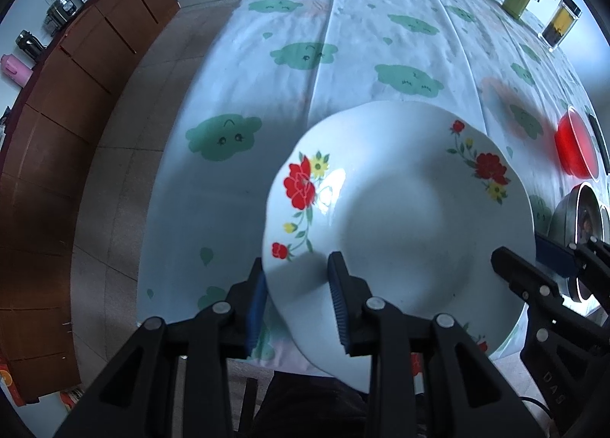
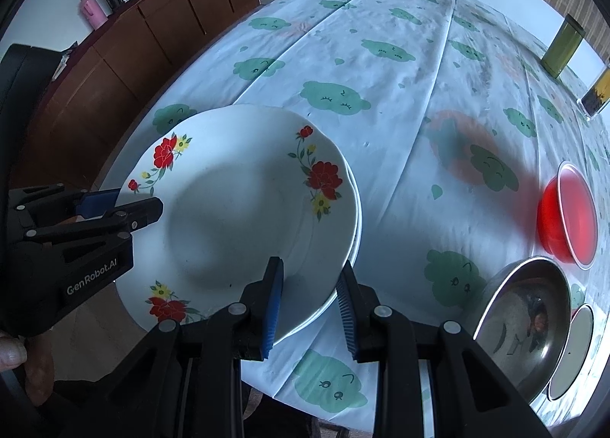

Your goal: Organize plates and bowls

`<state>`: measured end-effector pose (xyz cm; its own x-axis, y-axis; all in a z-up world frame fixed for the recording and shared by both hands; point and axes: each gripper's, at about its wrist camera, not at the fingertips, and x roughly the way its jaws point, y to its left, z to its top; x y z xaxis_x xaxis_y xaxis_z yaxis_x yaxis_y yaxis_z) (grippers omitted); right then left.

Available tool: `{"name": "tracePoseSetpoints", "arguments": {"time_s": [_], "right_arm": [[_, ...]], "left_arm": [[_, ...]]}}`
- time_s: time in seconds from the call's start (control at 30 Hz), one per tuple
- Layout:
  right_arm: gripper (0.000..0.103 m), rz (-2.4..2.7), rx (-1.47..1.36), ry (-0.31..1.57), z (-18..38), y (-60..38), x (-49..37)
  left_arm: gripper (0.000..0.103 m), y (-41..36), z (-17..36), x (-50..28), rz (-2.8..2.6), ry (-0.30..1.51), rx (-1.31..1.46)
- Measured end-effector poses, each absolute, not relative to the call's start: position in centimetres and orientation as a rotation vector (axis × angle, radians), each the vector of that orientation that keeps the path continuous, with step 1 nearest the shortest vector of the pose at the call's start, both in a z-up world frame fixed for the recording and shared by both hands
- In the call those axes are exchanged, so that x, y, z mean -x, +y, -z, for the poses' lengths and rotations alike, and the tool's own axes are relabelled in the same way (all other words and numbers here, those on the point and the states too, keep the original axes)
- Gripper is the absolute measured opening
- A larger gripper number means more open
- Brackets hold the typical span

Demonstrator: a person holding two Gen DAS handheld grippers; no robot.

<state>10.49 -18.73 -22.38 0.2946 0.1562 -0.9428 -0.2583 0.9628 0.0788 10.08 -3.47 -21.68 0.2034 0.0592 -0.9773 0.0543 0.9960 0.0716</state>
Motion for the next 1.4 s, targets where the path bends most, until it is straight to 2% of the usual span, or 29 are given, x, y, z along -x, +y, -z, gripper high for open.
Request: {"name": "tracePoseSetpoints", "arguments": {"time_s": [0.8, 0.97, 1.07, 1.2, 1.4], "right_arm": [[0.034, -0.265, 0.106, 1.242, 22.5, -18.6, -10.3], [0.035, -0.274, 0.085, 1.267, 23.2, -19.1, -9.9], [0.045, -0.297, 0.075, 1.26, 23.2, -19.1, -9.7], [0.049, -0.298, 0.077, 1.223, 22.6, -19.2, -9.4], [0.052, -0.297, 0.078, 1.208, 22.2, -19.3, -9.2]], "left_arm": [[0.034, -4.0, 22.1, -10.2, 0.005, 1.384, -0.104], [0.04, -4.4, 21.7, -9.9, 0.001, 1.36, -0.127], [0.044, -4.4, 21.7, -9.9, -0.007, 1.361, -0.128], [0.056, -4.3, 21.3, -9.8, -0.033, 1.342, -0.139], [0.058, -4.3, 20.8, -10.0, -0.039, 1.324, -0.15]]}}
